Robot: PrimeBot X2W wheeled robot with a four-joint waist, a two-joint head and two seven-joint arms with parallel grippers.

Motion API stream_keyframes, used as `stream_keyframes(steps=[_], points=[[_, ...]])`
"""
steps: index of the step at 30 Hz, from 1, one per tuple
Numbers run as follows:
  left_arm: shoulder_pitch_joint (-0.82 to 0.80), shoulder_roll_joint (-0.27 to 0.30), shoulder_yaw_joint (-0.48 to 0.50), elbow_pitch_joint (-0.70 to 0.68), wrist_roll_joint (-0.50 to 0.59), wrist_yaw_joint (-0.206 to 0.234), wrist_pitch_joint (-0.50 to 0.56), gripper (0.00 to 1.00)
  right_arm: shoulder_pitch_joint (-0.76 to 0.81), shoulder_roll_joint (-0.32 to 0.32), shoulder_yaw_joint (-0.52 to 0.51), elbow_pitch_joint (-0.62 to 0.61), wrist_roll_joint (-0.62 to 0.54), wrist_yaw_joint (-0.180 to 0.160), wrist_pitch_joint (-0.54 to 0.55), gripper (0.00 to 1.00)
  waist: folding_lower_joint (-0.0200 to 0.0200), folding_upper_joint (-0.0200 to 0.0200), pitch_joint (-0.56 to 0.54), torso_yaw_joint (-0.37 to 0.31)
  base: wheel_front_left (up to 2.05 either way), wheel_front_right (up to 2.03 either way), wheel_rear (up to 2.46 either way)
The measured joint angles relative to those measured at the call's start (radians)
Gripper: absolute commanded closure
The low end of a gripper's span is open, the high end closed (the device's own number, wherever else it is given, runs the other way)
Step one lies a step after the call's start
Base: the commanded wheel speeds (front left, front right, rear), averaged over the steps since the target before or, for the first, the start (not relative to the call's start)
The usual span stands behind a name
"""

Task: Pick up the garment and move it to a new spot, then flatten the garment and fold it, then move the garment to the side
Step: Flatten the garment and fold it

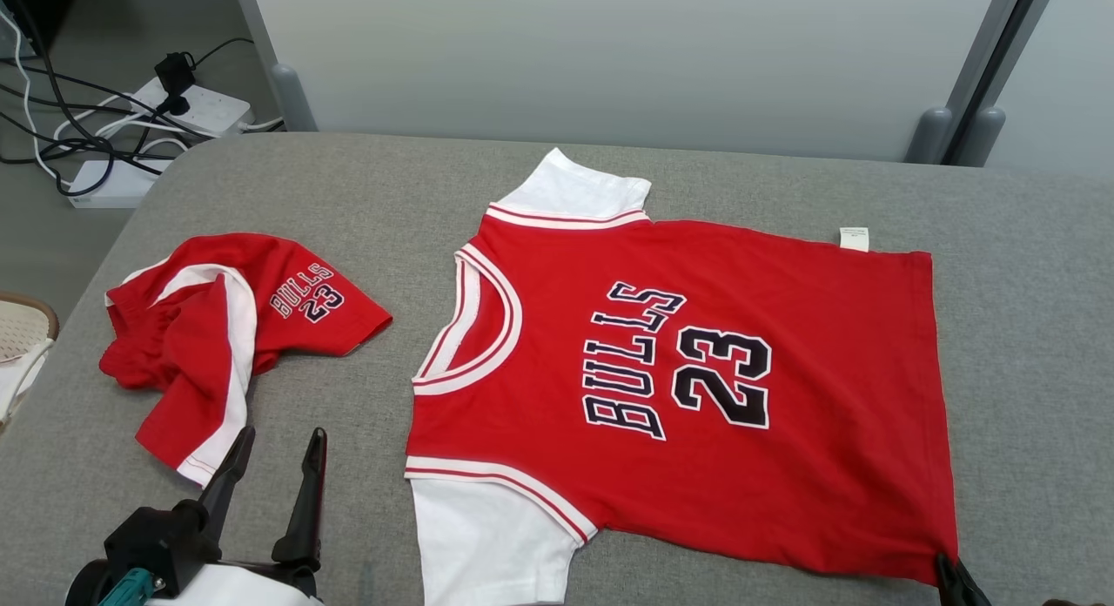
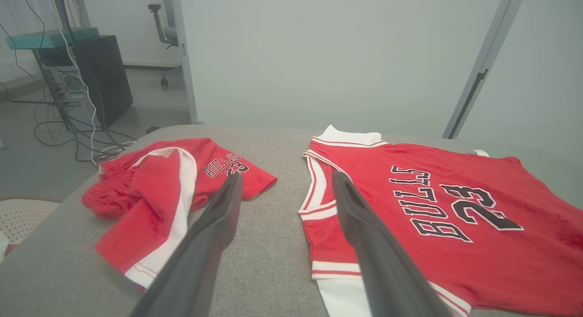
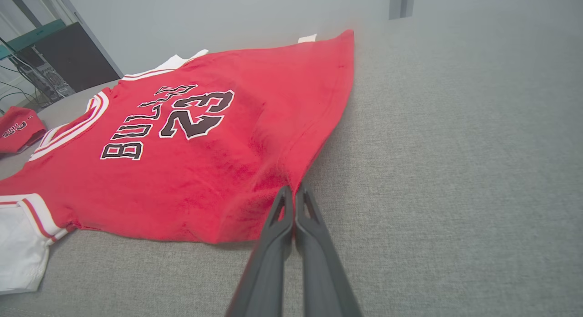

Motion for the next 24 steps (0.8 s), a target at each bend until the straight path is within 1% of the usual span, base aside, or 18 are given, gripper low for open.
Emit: stream_keyframes(steps=[5,10,13,16,20,24], points=[[0.000,0.001,-0.002,-0.001,-0.001,0.001,0.014,0.00,0.001,0.000,0.000,0.000,0.000,0.000,0.000,1.00,0.0000,0.0000,-0.002,-0.001,0.00,0.00,0.00],[0.000,-0.002,-0.027,0.008,-0.025,-0.003,0.059,0.00,0.001,0.000,0.001,-0.003,0.000,0.000,0.002,1.00,0.0000,0.0000,0.011,0.000,0.00,0.00,0.00],[0.001,-0.012,-0.055,0.045,-0.052,-0.029,0.096,0.00,0.000,-0.001,0.005,-0.002,0.000,0.000,0.004,1.00,0.0000,0.0000,0.023,-0.001,0.00,0.00,0.00],[0.019,-0.032,-0.092,0.094,-0.095,-0.072,0.145,0.00,-0.003,-0.002,0.011,-0.002,0.000,0.000,0.004,1.00,0.0000,0.0000,0.039,-0.006,0.00,0.00,0.00],[0.045,-0.048,-0.128,0.166,-0.146,-0.116,0.198,0.00,-0.012,-0.002,0.024,0.001,0.003,0.000,0.003,1.00,0.0000,0.0000,0.063,-0.016,0.00,0.00,0.00],[0.043,-0.070,-0.144,0.221,-0.167,-0.146,0.207,0.00,-0.030,-0.003,0.027,0.003,0.008,0.000,0.002,1.00,0.0000,0.0000,0.087,-0.022,0.00,0.00,0.00]])
